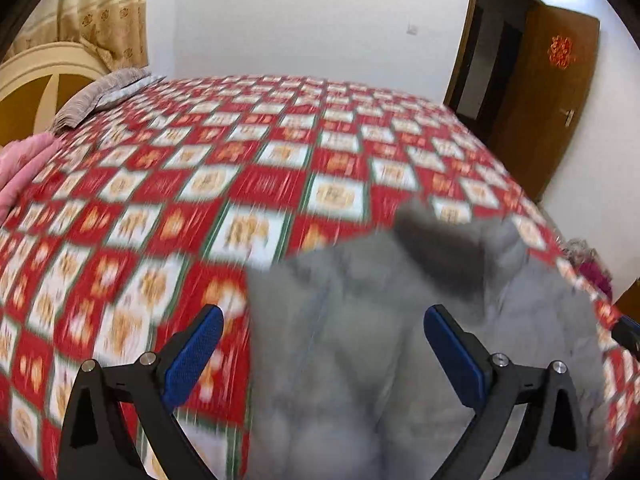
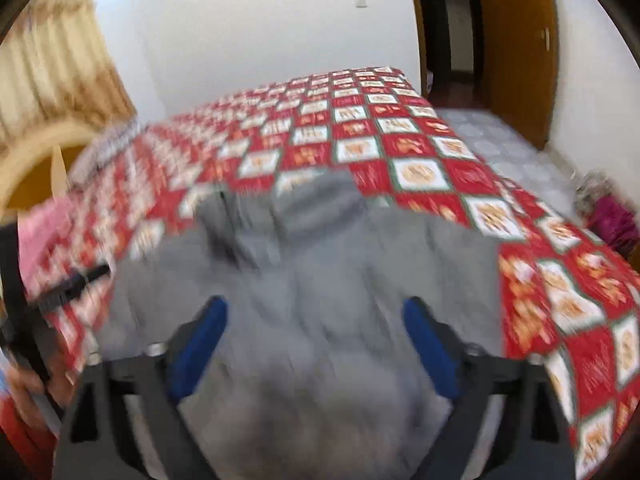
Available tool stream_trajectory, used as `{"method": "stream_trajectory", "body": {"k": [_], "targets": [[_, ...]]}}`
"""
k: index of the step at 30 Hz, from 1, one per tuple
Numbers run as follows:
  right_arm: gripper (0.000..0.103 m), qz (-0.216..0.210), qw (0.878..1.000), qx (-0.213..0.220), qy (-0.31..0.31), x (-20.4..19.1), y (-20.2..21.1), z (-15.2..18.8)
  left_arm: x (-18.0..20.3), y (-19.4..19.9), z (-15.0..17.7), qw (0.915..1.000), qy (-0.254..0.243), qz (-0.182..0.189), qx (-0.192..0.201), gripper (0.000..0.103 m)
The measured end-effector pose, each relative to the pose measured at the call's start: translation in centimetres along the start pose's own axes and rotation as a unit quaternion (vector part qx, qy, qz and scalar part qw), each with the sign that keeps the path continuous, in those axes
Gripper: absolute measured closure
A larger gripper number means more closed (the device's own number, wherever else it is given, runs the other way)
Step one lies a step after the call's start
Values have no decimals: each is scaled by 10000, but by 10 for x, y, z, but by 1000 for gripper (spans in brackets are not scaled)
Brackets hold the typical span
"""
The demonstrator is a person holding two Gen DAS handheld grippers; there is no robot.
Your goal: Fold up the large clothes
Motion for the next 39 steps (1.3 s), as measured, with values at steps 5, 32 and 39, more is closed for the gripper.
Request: {"method": "stream_trajectory", "body": {"k": [5, 32, 39], "targets": [[9, 215, 9969, -570, -488, -7, -90, -77, 8, -48, -55, 9985, 232, 240, -426, 2], [93, 1040, 9840, -1443, 87, 77, -107, -26, 51, -103, -22, 9877, 100, 868, -1297, 88], [86, 460, 9918, -801, -882, 102, -88, -7, 37, -119, 8, 9909, 22, 494, -1253, 87]]}}
Point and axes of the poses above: each gripper's, at about its wrist camera, not at the fingertips, and y roughly against the way its jaws point, x to its right, z to its underside, the point moved 2 cm from there along -y, roughly the way its jaws point, and after that the axes turned 2 degrees about x, right-handed, at the moved point
